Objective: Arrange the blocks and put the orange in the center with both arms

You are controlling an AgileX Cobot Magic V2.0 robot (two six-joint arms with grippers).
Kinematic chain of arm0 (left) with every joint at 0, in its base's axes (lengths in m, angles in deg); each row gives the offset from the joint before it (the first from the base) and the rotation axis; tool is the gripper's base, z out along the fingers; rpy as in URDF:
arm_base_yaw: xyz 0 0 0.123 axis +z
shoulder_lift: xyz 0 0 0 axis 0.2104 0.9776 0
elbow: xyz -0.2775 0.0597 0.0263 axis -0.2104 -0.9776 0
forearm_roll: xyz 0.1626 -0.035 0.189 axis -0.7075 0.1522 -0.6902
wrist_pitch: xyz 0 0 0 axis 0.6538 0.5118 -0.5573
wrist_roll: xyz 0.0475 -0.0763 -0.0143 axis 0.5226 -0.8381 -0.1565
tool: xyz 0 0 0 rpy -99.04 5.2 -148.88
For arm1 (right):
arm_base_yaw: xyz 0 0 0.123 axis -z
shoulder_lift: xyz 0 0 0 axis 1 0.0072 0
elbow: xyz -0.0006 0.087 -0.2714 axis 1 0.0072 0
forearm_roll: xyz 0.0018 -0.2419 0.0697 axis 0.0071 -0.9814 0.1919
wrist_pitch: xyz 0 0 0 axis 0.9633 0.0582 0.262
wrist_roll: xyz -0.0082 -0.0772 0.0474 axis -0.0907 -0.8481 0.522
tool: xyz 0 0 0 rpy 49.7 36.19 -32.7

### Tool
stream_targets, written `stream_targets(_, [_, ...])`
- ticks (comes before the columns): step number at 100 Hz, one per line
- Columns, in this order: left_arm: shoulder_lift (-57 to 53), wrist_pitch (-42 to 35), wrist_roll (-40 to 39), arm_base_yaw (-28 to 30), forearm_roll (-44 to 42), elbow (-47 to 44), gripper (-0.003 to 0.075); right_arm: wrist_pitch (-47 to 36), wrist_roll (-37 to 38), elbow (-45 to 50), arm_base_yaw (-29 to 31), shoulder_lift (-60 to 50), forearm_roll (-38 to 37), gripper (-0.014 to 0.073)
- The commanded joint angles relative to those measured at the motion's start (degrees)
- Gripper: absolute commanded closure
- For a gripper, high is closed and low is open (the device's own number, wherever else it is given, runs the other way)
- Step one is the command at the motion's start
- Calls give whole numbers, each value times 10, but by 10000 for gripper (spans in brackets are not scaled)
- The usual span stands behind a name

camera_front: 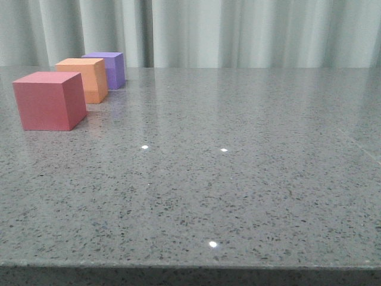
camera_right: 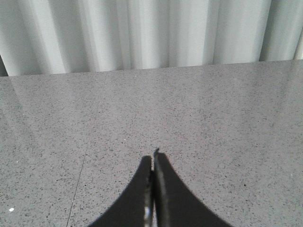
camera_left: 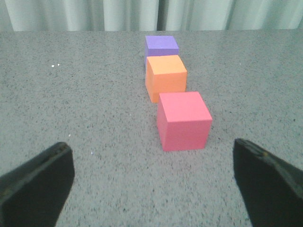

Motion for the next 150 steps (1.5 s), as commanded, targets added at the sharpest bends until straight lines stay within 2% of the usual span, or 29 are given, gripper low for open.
stream_targets(1, [-35,-41,-1,-1,8,-8,155,-49,-4,-15,5,2,-9,662])
stream_targets(13, [-72,-32,-1,-1,8,-25,316,-49,-4,-15,5,2,-9,662])
stream_targets(35, [-83,-26,-1,-1,8,-26,743,-49,-4,-15,5,2,-9,662])
stream_targets(102, [-83,-26,-1,-1,8,-26,741,-49,-4,-15,5,2,-9,662])
stream_targets(136, [-106,-118,-1,-1,-9,-58,741,-49,-4,-15,5,2,-9,662])
stream_targets(142, [-120,-122,-16,-1,-27,-76,741,-49,-4,-15,5,2,-9,662])
stream_targets(150, [-141,-128,-96,-1,-87,-102,741,-49,-4,-15,5,2,-9,662])
